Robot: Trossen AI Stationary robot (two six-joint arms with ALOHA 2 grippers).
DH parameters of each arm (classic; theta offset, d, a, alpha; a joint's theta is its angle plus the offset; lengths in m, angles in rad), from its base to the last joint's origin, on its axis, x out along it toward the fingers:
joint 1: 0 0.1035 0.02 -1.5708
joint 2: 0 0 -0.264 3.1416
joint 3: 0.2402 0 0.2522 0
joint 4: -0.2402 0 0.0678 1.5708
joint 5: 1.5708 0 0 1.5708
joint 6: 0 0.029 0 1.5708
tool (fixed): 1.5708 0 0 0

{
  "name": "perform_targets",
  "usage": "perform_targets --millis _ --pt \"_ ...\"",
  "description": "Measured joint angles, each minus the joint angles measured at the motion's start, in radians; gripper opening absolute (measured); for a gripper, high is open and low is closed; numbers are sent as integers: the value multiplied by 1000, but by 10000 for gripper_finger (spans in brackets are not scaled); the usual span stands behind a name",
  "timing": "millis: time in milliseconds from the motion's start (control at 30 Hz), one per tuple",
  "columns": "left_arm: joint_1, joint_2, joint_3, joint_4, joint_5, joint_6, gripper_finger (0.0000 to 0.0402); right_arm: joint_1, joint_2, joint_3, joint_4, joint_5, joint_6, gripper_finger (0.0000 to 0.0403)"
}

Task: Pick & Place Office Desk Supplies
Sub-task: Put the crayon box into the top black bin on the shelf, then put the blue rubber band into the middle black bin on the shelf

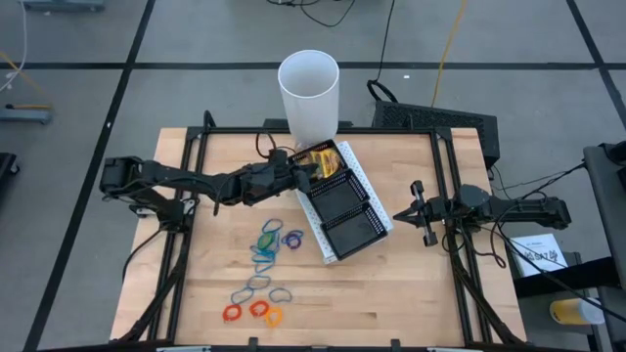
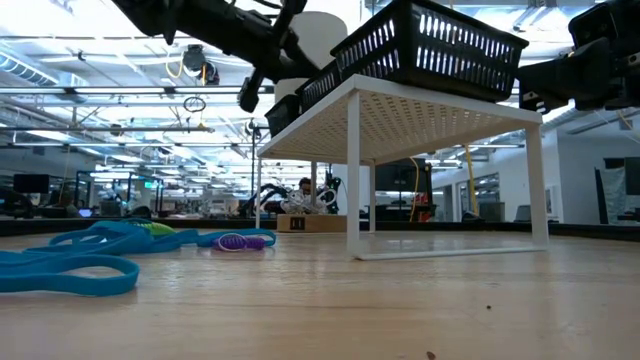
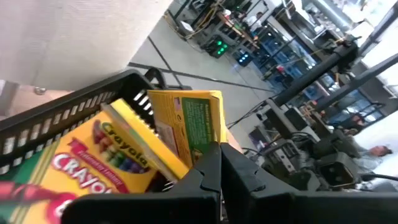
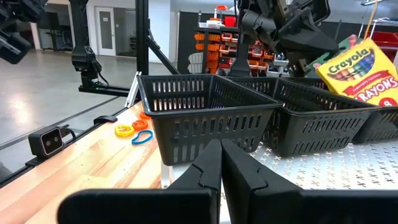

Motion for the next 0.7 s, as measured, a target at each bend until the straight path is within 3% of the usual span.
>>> perform_targets --millis 400,700 --pt "-7 -1 0 -4 -21 49 13 0 0 0 0 0 0 0" --pt "-7 -48 0 -11 -26 121 88 0 0 0 0 0 0 0"
